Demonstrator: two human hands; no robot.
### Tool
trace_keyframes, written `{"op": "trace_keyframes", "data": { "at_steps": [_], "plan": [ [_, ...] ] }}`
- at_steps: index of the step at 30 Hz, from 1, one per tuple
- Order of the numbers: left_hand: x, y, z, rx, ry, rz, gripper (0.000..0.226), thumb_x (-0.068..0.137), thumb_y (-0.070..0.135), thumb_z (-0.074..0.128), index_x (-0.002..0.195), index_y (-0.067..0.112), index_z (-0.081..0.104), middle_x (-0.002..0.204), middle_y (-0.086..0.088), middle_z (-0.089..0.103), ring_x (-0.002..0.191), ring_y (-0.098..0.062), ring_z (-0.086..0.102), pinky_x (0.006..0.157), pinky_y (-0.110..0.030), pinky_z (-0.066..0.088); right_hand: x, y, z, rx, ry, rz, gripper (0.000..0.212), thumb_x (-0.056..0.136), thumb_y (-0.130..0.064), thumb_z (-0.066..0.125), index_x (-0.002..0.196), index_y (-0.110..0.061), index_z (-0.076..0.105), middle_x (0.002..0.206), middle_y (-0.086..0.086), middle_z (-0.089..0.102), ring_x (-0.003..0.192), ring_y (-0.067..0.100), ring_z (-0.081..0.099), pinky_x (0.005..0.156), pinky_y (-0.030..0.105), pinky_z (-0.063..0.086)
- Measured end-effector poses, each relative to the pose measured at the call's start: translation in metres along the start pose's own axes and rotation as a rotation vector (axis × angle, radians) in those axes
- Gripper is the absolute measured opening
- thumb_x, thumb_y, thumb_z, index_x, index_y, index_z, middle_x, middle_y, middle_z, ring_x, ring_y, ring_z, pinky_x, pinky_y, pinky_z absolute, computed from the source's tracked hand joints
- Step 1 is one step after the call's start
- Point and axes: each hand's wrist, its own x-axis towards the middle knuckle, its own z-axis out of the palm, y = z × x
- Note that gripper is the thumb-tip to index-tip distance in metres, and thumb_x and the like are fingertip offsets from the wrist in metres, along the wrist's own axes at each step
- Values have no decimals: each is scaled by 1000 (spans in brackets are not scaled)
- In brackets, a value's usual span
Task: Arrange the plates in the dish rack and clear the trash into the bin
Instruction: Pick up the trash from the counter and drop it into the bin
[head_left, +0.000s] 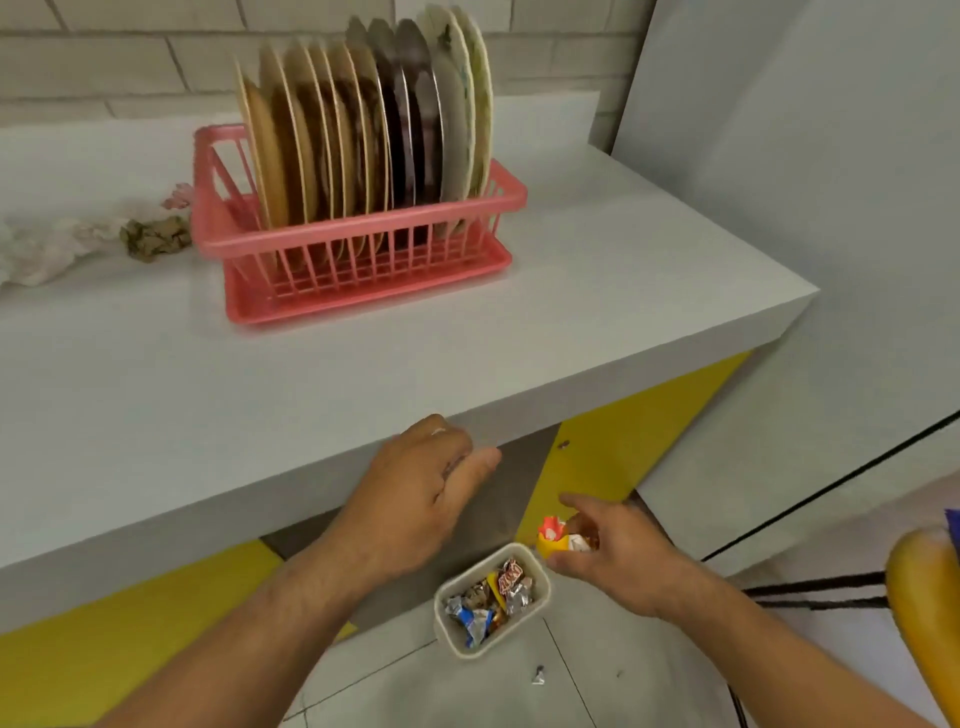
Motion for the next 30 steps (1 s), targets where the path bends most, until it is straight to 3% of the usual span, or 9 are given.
{"op": "trace_keyframes", "data": {
  "at_steps": [2, 4, 5, 11, 14, 17, 21, 25, 30],
  "plan": [
    [0, -3, 40, -28, -59, -37, 18, 96, 37, 45, 95, 29, 61, 83, 17, 53, 77, 1, 53, 68, -20, 42, 9, 36, -2, 10, -32, 67, 54, 78, -38, 76, 126, -29, 52, 102, -12, 61, 86, 0, 58, 64, 10, 43],
    [-3, -14, 81, -29, -104, -92, 29, 98, 26, 45, 123, 33, 56, 95, 17, 56, 76, 2, 54, 70, -14, 43, 22, 71, 5, 15, -51, 108, 35, 77, -40, 75, 107, -28, 60, 91, -13, 64, 78, 1, 59, 61, 14, 45],
    [-5, -23, 101, -2, -131, -117, 32, 98, 21, 46, 126, 32, 57, 97, 13, 57, 76, 0, 53, 70, -10, 41, 28, 88, 11, 36, -56, 121, 30, 78, -41, 74, 103, -29, 63, 88, -12, 65, 77, 2, 60, 61, 17, 47],
    [-28, -96, 217, 65, -232, -448, 23, 98, 20, 46, 103, 22, 68, 90, 2, 67, 80, -14, 59, 72, -21, 42, 57, 171, 86, 175, -133, 172, 24, 83, -40, 70, 105, -30, 66, 96, -10, 67, 84, 5, 61, 66, 15, 47],
    [-52, -138, 264, 124, -266, -502, 23, 98, 28, 45, 80, 27, 59, 70, 7, 57, 67, -15, 53, 61, -24, 38, 79, 210, 134, 174, -185, 201, 25, 86, -39, 68, 109, -30, 64, 97, -11, 65, 88, 7, 61, 75, 20, 50],
    [-85, -171, 297, 77, -254, -609, 33, 95, 42, 42, 66, 28, 46, 61, 5, 51, 58, -13, 52, 55, -29, 41, 115, 242, 181, 57, -185, 207, 42, 89, -37, 63, 128, -27, 53, 115, -3, 63, 101, 14, 61, 84, 24, 49],
    [-115, -212, 337, -205, -289, -760, 13, 97, 26, 41, 99, 32, 52, 83, -5, 52, 58, -13, 55, 62, -33, 51, 190, 281, 235, -174, -103, 137, 42, 91, -32, 60, 129, -21, 48, 117, 8, 62, 105, 27, 59, 83, 33, 50],
    [-121, -261, 372, -174, -434, -709, 42, 75, 39, 34, 116, 42, 33, 103, -5, 48, 84, -15, 55, 82, -34, 48, 270, 312, 280, -394, -65, 6, 38, 92, -18, 56, 129, -15, 48, 116, 11, 62, 107, 28, 58, 86, 37, 50],
    [-113, -313, 419, -77, -513, -599, 45, 92, 7, 43, 115, 41, 25, 113, 6, 51, 76, -10, 55, 62, -12, 40, 332, 346, 340, -605, -178, -22, 30, 93, -5, 46, 118, -11, 61, 117, 11, 65, 111, 30, 60, 93, 41, 51]
  ]
}}
